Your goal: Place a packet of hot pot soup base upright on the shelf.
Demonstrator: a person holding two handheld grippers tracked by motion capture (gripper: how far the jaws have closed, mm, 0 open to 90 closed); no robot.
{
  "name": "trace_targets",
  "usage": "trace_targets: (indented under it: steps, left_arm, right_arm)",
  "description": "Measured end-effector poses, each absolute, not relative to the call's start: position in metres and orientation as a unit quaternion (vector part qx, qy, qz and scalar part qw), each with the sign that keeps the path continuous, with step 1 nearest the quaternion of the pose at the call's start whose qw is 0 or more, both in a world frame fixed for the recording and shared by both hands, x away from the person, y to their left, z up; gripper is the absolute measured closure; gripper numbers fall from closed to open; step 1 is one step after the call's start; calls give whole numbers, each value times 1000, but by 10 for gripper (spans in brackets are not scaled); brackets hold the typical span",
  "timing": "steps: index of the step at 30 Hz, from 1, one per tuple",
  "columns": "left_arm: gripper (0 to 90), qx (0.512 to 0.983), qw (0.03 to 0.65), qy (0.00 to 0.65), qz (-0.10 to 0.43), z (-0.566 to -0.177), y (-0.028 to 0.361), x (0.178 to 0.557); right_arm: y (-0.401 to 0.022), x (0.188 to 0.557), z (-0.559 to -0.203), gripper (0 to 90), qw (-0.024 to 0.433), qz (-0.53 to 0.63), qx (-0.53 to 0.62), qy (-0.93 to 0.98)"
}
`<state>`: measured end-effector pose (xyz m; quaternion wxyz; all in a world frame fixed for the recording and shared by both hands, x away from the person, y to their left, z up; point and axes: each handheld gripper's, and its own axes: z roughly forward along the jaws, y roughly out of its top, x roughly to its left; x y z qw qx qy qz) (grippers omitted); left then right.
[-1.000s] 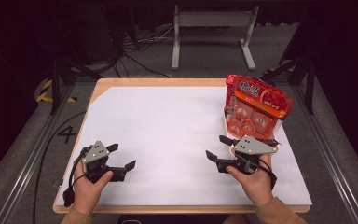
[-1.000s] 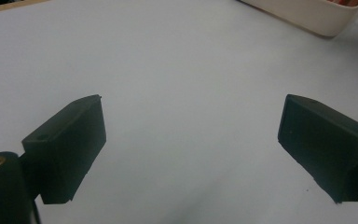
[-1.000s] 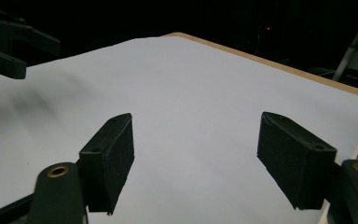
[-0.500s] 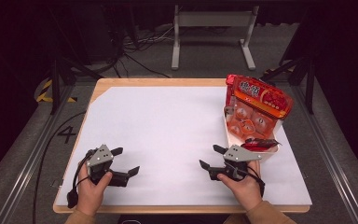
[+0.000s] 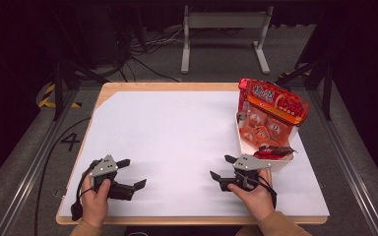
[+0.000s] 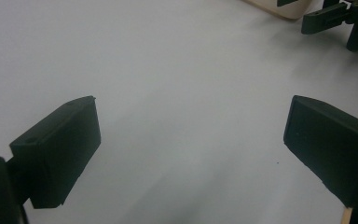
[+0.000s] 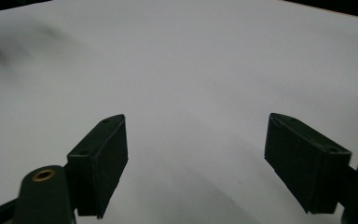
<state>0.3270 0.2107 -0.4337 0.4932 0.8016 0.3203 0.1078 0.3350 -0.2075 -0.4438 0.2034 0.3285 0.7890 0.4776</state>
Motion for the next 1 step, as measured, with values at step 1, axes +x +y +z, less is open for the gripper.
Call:
trace_targets:
  steps: [1]
  left_arm:
    - [48,800,496,320,110,-434,211,327]
  right_arm:
    - [-208,335,-443,219,205,480,327,788]
